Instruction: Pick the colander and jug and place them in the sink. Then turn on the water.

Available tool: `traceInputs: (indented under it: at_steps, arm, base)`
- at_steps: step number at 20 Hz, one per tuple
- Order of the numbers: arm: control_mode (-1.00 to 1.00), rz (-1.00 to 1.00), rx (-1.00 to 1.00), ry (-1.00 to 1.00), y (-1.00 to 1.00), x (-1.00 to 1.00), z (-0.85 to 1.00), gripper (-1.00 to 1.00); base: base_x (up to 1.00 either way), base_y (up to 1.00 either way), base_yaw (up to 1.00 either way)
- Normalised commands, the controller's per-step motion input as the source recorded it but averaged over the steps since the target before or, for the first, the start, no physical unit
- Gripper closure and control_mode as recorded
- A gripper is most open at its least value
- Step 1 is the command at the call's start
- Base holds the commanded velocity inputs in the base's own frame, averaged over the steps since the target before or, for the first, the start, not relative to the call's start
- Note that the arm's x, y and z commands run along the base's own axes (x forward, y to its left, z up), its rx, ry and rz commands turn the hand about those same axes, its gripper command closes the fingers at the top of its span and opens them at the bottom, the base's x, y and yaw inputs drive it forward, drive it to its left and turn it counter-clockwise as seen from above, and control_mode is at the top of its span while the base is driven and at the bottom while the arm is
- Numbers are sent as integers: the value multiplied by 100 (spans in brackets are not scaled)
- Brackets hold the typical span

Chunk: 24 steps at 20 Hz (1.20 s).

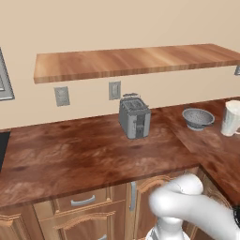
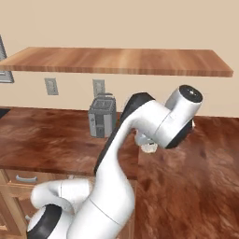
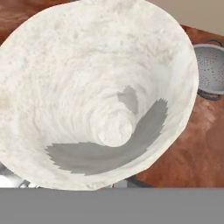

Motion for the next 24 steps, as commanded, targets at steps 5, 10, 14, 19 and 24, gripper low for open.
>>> traceInputs:
  at_steps: [5, 10, 14, 19, 24]
  arm:
    - [-100, -26, -11, 2, 100, -9, 25, 100]
    - [-100, -24, 0, 17, 97, -4, 2, 100]
    - [-100, -22, 1, 10, 62, -2, 0, 100]
    - [-100, -14, 4, 2, 18, -5, 0, 100]
    - [100, -2, 1, 0, 4, -5, 0, 100]
  base:
    - [0, 0, 0]
    - [0, 0, 0]
    - [0, 0, 0]
    - [0, 0, 0]
    - [-28, 41, -5]
